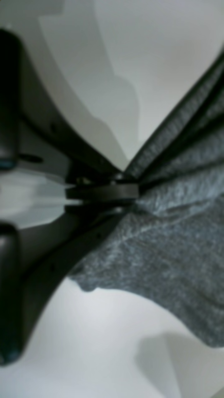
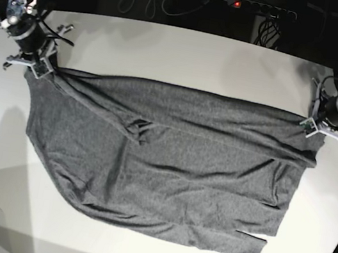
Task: Layout the t-shirt on the table in an organized manner, then fold the t-shirt properly
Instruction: 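Drag the held edge with both grippers toward the arms' bases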
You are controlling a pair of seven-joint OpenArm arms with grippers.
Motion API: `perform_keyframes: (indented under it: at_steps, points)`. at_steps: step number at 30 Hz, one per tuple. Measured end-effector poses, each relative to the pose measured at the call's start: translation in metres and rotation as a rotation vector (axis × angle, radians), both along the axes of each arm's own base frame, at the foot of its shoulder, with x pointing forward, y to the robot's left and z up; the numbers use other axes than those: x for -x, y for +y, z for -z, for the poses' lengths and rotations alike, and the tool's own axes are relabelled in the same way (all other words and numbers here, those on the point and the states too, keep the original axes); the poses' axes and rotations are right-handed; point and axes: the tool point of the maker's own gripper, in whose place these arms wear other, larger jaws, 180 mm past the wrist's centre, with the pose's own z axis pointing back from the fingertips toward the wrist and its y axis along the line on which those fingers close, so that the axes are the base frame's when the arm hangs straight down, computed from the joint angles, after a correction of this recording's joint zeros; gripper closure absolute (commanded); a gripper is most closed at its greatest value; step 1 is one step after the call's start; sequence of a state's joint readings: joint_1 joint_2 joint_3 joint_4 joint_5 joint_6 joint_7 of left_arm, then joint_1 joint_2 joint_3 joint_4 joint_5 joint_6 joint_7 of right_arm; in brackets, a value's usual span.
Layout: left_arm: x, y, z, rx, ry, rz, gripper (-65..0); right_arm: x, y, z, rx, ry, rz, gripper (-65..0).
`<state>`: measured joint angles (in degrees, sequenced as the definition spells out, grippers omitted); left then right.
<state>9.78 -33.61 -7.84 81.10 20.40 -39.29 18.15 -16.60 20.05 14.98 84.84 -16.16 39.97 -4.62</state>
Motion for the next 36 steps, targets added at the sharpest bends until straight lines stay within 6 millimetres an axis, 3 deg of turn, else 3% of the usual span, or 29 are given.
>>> perform_keyframes:
  at_steps: [6, 17, 21, 31, 36]
  points:
    - [0.013, 0.001, -0.014, -0.008, -0.029, 0.004, -0.2, 0.023, 0.001, -0.005, 0.043, 0.025, -0.044, 0.0]
    - [0.061, 0.018, -0.037, -0.048, -0.037, -0.024, -0.2, 0.040, 0.002, -0.014, 0.053, 0.021, -0.075, 0.0]
    - [0.075, 0.020, -0.040, -0.057, -0.023, -0.029, -0.2, 0.060, 0.000, -0.018, 0.033, 0.013, -0.075, 0.0]
    - [0.078, 0.023, -0.041, -0.053, -0.035, -0.061, -0.2, 0.102, 0.005, -0.005, -0.003, 0.084, -0.043, 0.0]
    - [0.078, 0.024, -0.041, -0.052, -0.035, -0.064, -0.2, 0.111, 0.012, 0.000, -0.028, 0.099, -0.018, 0.0]
